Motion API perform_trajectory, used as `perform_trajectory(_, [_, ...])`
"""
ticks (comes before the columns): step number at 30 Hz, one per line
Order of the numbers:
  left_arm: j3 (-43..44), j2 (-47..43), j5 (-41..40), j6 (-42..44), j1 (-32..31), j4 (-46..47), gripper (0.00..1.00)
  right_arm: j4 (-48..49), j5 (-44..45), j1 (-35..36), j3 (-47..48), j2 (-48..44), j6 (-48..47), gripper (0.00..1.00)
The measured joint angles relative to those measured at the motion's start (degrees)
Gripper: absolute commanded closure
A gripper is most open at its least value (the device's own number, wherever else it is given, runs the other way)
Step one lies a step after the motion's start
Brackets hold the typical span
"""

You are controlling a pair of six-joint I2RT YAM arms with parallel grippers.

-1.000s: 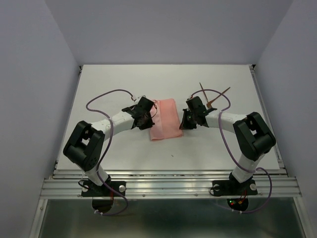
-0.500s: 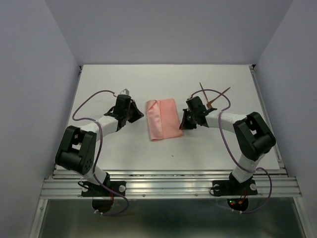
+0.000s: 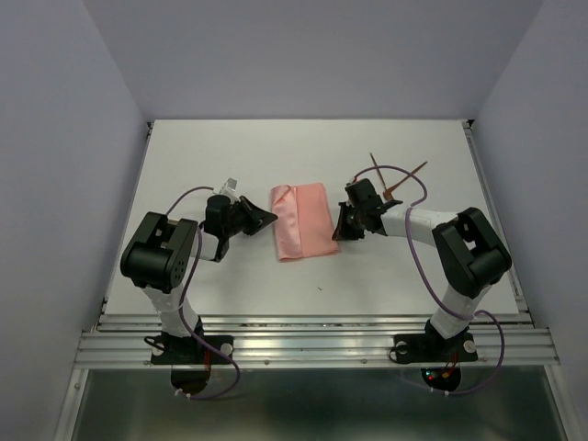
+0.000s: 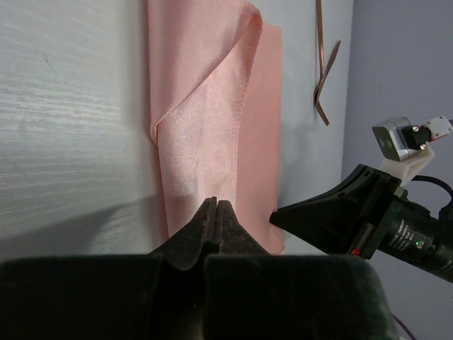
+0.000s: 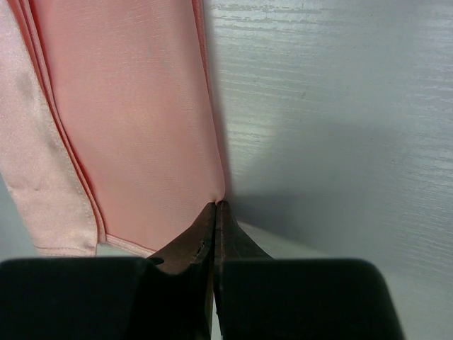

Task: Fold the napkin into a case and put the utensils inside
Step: Smooth out the 2/3-rectangle-folded napkin at the center of the board.

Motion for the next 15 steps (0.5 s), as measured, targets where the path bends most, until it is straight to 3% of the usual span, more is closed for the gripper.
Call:
perform_trajectory(5, [-3.1,4.9,2.7,-3.6,0.0,9.9,1.0,-0.1,-0.2,0.0,0.0,0.0,-0.2,0.99])
perform_trajectory(15, [-6.1,7.1,3.8,-6.3,-0.2,18.4,1.0,-0.1,-0.3,0.0,0.0,0.0,-0.2,0.99])
